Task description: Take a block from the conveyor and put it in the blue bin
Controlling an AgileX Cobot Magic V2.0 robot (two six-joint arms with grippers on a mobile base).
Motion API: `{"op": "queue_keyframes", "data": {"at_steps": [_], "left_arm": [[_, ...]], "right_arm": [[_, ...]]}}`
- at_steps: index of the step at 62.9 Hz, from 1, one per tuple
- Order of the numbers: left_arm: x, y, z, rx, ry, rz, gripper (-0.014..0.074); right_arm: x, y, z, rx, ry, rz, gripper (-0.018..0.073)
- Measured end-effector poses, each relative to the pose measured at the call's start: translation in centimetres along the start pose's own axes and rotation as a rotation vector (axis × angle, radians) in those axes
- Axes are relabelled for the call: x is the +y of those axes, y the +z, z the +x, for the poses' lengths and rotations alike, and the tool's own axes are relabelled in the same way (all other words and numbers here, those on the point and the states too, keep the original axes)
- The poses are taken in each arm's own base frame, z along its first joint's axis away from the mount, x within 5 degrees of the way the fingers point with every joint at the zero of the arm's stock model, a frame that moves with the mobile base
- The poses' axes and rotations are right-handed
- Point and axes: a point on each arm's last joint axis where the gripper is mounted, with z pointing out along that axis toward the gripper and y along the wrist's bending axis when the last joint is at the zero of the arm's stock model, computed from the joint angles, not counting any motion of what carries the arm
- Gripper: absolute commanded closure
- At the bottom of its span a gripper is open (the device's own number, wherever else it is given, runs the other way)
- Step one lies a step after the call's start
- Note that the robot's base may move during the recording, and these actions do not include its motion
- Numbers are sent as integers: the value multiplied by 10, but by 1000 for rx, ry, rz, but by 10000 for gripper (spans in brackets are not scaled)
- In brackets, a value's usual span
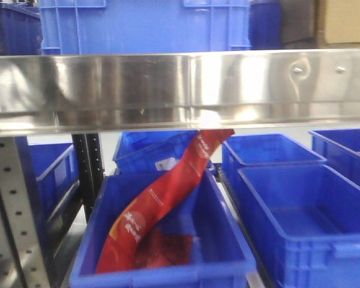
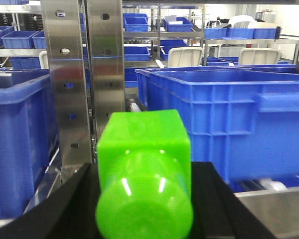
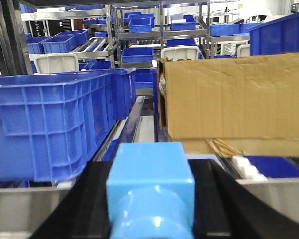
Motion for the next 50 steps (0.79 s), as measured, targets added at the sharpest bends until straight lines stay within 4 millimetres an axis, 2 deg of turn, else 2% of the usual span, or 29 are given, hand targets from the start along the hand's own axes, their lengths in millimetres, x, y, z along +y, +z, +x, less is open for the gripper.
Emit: {"op": "queue_keyframes", "data": {"at_steps": [50], "left_arm": [[0,0,0,0,0,0,708]], "right_arm": [[0,0,0,0,0,0,721]]}}
